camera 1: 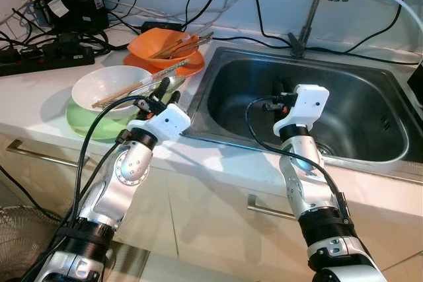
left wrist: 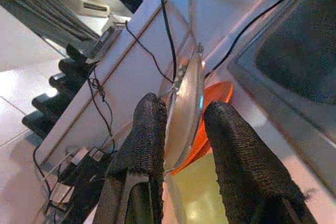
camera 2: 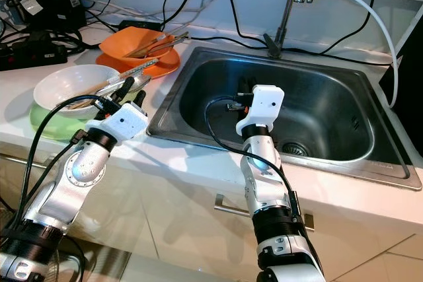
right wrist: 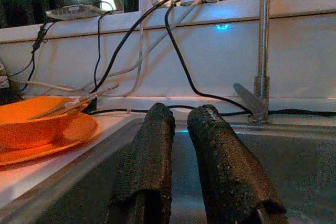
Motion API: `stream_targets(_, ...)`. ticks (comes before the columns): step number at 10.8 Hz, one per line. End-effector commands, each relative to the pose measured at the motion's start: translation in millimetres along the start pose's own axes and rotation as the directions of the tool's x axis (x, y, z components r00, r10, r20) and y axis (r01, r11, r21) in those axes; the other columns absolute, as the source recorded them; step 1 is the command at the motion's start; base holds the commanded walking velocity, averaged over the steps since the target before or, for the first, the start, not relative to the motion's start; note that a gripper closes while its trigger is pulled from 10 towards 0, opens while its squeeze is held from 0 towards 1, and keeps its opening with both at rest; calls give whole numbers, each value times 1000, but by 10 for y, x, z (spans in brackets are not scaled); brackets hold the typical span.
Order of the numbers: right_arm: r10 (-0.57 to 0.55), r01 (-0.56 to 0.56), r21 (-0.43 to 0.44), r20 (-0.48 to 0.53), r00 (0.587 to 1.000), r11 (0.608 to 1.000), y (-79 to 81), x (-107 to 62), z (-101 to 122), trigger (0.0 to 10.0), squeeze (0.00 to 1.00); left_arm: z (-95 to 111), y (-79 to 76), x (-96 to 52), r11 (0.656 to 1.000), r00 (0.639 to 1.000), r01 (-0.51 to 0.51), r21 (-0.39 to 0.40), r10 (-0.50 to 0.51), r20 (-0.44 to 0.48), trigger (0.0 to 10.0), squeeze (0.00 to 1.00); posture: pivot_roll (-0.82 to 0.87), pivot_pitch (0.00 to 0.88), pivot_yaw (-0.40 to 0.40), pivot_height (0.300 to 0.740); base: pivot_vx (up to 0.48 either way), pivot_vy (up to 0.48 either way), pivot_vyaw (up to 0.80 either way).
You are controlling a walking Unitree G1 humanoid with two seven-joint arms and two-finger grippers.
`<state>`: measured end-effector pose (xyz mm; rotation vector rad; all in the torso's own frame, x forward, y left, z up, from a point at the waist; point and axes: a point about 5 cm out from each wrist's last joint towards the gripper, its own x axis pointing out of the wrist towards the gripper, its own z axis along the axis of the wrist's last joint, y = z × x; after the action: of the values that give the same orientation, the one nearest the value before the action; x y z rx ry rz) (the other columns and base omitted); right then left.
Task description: Kitchen organization
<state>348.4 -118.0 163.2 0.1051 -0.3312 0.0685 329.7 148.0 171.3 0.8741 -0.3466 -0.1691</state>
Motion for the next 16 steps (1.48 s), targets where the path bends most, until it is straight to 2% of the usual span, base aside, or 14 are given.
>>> stream_targets(1, 1, -1, 7, 23, 1000, 1000, 0, 48, 54, 10000, 0, 8, 23, 43, 1000, 1000, -14, 5, 14, -8, 10000, 0, 171, 0, -50, 740, 0, 0, 0)
stream_targets(6, -3, 3, 5, 21, 1000, 1000, -14, 30, 49, 10000, 0, -45, 3, 82, 1000, 998, -21, 14, 22, -61, 10000, 0, 163, 0, -50, 740, 0, 0, 0)
stream_targets(7, -2, 2, 5, 20, 1000, 1000, -9, 30, 47, 10000, 0, -44, 0, 86, 1000, 998, -20, 13, 21, -61, 7961, 0, 163, 0, -50, 740, 0, 0, 0)
stream_targets(8, -1, 1, 6, 18, 1000, 1000, -2, 29, 43, 10000, 0, -41, -8, 88, 1000, 998, -17, 11, 18, -61, 3059, 0, 164, 0, -49, 740, 0, 0, 0)
stream_targets(9, -1, 1, 7, 18, 1000, 1000, -1, 28, 42, 10000, 0, -41, -13, 86, 1000, 998, -15, 10, 16, -62, 275, 0, 164, 0, -49, 740, 0, 0, 0)
stream_targets(10, -1, 1, 7, 18, 1000, 1000, 1, 28, 41, 10000, 0, -42, -16, 87, 1000, 998, -14, 9, 15, -62, 0, 0, 164, 0, -49, 740, 0, 0, 0)
stream_targets(16, 2, -2, 11, 16, 1000, 1000, 10, 35, 37, 10000, 0, 17, 34, 107, 999, 999, -34, 7, 34, -39, 0, 0, 171, 0, -54, 740, 0, 0, 0)
